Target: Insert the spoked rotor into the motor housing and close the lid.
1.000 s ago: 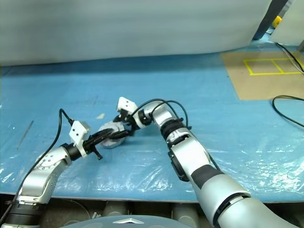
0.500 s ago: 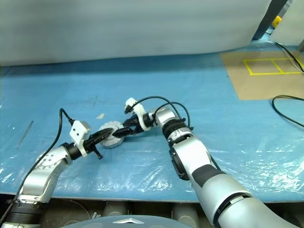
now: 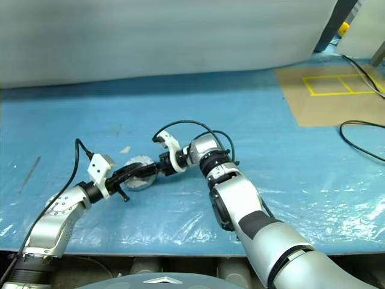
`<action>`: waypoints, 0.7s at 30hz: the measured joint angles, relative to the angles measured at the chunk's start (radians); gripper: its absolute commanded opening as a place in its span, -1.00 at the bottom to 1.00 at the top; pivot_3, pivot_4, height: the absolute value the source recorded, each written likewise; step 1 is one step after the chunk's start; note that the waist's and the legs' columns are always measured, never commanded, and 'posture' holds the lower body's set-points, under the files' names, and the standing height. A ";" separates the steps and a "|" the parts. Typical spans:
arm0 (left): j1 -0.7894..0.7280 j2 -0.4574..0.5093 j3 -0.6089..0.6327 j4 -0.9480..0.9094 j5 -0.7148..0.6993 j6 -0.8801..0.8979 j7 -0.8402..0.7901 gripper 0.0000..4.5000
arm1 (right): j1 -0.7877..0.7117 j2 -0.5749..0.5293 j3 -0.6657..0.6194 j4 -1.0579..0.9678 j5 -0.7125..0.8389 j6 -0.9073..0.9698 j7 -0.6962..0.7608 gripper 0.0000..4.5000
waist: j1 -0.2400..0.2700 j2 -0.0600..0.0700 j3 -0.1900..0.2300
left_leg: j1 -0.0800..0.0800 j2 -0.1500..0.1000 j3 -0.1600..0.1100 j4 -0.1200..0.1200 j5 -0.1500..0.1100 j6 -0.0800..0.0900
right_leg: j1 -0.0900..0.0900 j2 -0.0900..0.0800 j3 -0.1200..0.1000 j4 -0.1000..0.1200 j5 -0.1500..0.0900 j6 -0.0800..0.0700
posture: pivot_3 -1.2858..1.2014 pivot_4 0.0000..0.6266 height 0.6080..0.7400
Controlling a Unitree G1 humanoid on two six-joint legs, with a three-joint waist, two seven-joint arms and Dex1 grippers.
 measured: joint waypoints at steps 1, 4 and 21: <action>-0.004 0.001 0.003 0.004 0.001 0.000 0.004 -1.00 | 0.000 0.000 -0.032 0.003 0.027 0.029 -0.029 0.83 | -0.002 0.000 0.000 | -0.001 0.000 0.000 0.000 0.001 -0.002 | 0.000 0.000 0.000 0.000 0.000 0.000 | 0.03 -0.52 1.00; -0.006 0.002 0.007 0.006 0.001 -0.008 0.004 -1.00 | 0.000 0.000 -0.113 0.026 0.085 0.089 -0.106 0.43 | -0.007 -0.001 0.000 | -0.002 -0.001 0.000 0.000 0.001 -0.005 | -0.002 0.001 -0.001 0.000 -0.001 -0.001 | 0.03 -0.52 1.00; -0.010 0.008 0.028 0.021 0.003 -0.033 0.025 -1.00 | 0.002 0.000 -0.257 0.057 0.212 0.190 -0.245 -0.12 | -0.014 -0.002 0.001 | -0.002 0.001 0.000 0.000 0.000 -0.007 | -0.003 0.005 -0.001 0.001 -0.002 -0.003 | 0.03 -0.52 1.00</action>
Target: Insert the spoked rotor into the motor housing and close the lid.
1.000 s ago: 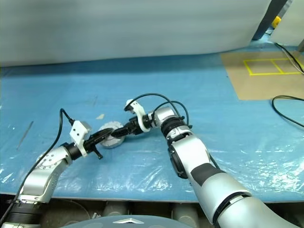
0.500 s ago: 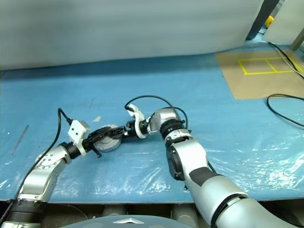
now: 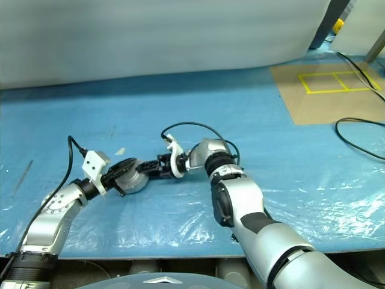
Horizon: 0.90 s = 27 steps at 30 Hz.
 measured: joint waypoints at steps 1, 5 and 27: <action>0.000 0.000 0.001 0.001 0.000 0.000 0.002 -1.00 | 0.001 0.000 -0.016 0.004 0.009 0.003 -0.014 -0.14 | 0.000 0.000 0.000 | 0.000 0.000 0.000 0.000 0.000 0.000 | 0.000 0.000 0.000 0.000 0.000 0.000 | 0.03 -0.52 1.00; -0.004 0.000 0.003 0.005 0.002 -0.002 0.007 -1.00 | 0.006 -0.001 -0.083 0.022 0.050 0.014 -0.073 -0.15 | 0.000 0.000 0.000 | 0.000 0.001 0.000 0.000 0.000 0.000 | 0.000 0.002 0.000 0.000 0.000 -0.001 | 0.03 -0.52 1.00; -0.023 -0.001 0.002 0.029 0.022 -0.017 0.012 -1.00 | 0.009 -0.001 -0.141 0.028 0.122 -0.012 -0.198 -0.18 | 0.003 -0.001 0.001 | 0.000 0.001 0.000 0.000 0.000 0.000 | 0.000 0.002 0.001 0.000 0.000 -0.001 | 0.03 -0.52 1.00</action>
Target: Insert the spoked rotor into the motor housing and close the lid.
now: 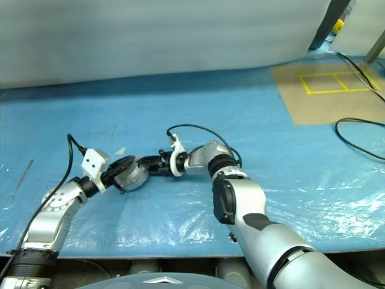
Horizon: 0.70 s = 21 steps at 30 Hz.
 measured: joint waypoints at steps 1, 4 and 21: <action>0.000 -0.001 0.000 0.000 0.001 -0.001 0.001 -1.00 | 0.000 0.000 0.000 0.000 0.000 -0.001 -0.002 -0.18 | 0.000 0.000 0.000 | 0.000 0.000 0.000 0.000 0.000 0.000 | 0.000 0.000 0.000 0.000 0.000 0.000 | 0.03 -0.52 1.00; 0.000 -0.001 0.000 0.002 0.003 -0.002 0.003 -1.00 | 0.000 0.000 0.001 0.000 0.005 -0.017 -0.019 -0.19 | 0.000 0.000 0.000 | 0.000 0.000 0.000 0.000 0.000 0.000 | 0.000 0.000 0.000 0.000 0.000 0.000 | 0.03 -0.52 1.00; -0.001 -0.016 0.001 0.021 0.013 -0.015 0.005 -1.00 | 0.006 0.001 0.106 -0.037 -0.005 -0.118 -0.025 -0.40 | 0.008 0.002 -0.001 | 0.001 -0.001 0.000 0.000 0.000 0.000 | 0.002 -0.001 0.000 -0.001 0.000 0.000 | 0.03 -0.52 1.00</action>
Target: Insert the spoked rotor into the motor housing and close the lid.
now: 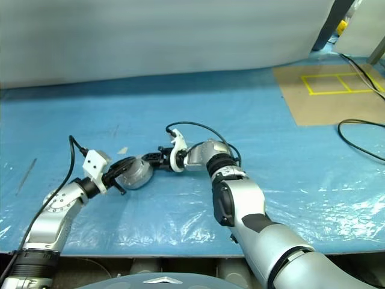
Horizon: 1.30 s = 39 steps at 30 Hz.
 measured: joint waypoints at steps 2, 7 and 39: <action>-0.008 -0.021 0.010 0.010 -0.001 -0.006 0.014 -1.00 | 0.000 0.000 0.012 -0.006 0.000 0.001 0.006 -0.40 | 0.000 0.000 0.000 | 0.000 0.000 0.000 0.000 0.000 0.000 | 0.000 0.000 0.000 0.000 0.000 0.000 | 0.03 -0.52 1.00; -0.035 -0.060 0.057 0.065 -0.004 -0.009 0.086 -1.00 | 0.000 0.000 0.053 -0.017 -0.001 0.001 0.041 -0.40 | -0.004 -0.002 0.001 | -0.002 0.000 0.000 0.000 0.000 0.000 | -0.002 0.001 0.000 0.000 0.000 0.000 | 0.03 -0.52 1.00; 0.014 -0.385 0.398 -0.122 -0.780 0.373 0.296 -0.14 | -0.028 0.004 -0.355 0.054 0.320 -0.186 -0.120 -0.40 | 0.024 -0.037 0.025 | -0.019 0.012 -0.001 0.011 -0.003 -0.006 | -0.018 0.011 -0.004 0.005 0.006 0.002 | 0.03 -0.52 1.00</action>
